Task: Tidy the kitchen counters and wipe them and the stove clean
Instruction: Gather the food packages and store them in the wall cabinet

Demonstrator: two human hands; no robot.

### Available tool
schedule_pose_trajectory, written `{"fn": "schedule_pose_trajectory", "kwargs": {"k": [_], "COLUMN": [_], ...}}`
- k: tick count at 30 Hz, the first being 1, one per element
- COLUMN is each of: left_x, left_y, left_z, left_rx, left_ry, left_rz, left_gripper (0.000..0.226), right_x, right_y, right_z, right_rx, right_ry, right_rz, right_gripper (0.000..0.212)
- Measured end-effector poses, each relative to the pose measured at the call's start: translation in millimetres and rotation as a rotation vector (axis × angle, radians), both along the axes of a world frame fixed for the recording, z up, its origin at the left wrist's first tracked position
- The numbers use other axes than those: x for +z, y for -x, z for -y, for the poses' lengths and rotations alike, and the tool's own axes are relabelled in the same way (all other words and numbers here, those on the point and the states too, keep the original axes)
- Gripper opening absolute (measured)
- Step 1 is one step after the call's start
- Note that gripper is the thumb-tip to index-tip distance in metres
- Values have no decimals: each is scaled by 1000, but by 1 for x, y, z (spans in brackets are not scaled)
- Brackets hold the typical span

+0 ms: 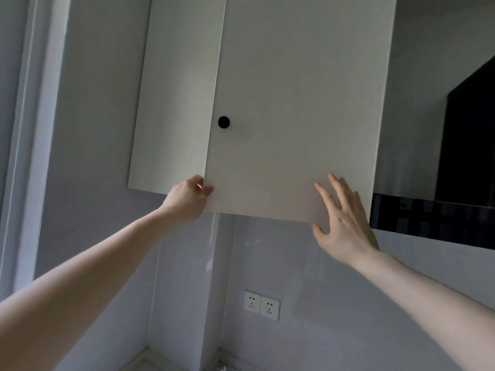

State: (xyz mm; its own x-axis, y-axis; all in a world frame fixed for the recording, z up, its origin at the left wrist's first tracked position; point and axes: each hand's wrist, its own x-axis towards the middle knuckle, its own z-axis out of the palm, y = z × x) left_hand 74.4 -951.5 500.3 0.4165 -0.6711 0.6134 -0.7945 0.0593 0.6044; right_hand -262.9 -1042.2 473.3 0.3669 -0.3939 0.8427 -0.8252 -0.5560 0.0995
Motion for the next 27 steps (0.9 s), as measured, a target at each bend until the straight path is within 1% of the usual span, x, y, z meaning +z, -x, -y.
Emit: {"fn": "schedule_pose_trajectory", "kwargs": {"k": [6, 8, 11, 14, 17, 18, 21, 24, 25, 27], "left_x": [-2, -5, -7, -10, -16, -18, -22, -26, -28, -34], "left_y": [-14, -17, -19, -22, -22, -20, -13, -4, 0, 8], "left_z": [35, 45, 57, 66, 71, 73, 81, 92, 96, 106], "left_rx": [-28, -20, 24, 103, 160, 171, 148, 83, 55, 9], "left_ry": [18, 40, 41, 52, 145, 187, 286, 229, 202, 165], "left_rz": [22, 27, 71, 176, 274, 325, 515, 769, 820, 831], "left_gripper": [24, 26, 30, 36, 33, 37, 60, 72, 75, 79], "right_x": [-11, -15, -18, -21, -23, -24, -24, -23, -23, -24], "right_y": [-9, -11, -14, -13, -9, -7, -8, -10, -10, -9], "right_z": [40, 49, 59, 67, 74, 77, 82, 84, 84, 85], "right_rx": [-136, -174, -181, -173, -162, -157, -160, -189, -198, -214], "right_ry": [61, 104, 150, 179, 220, 231, 248, 253, 258, 265], "right_rz": [-34, -39, -27, -28, -36, -38, -47, -50, -53, -59], "right_gripper": [105, 102, 90, 85, 81, 80, 80, 81, 81, 81]}}
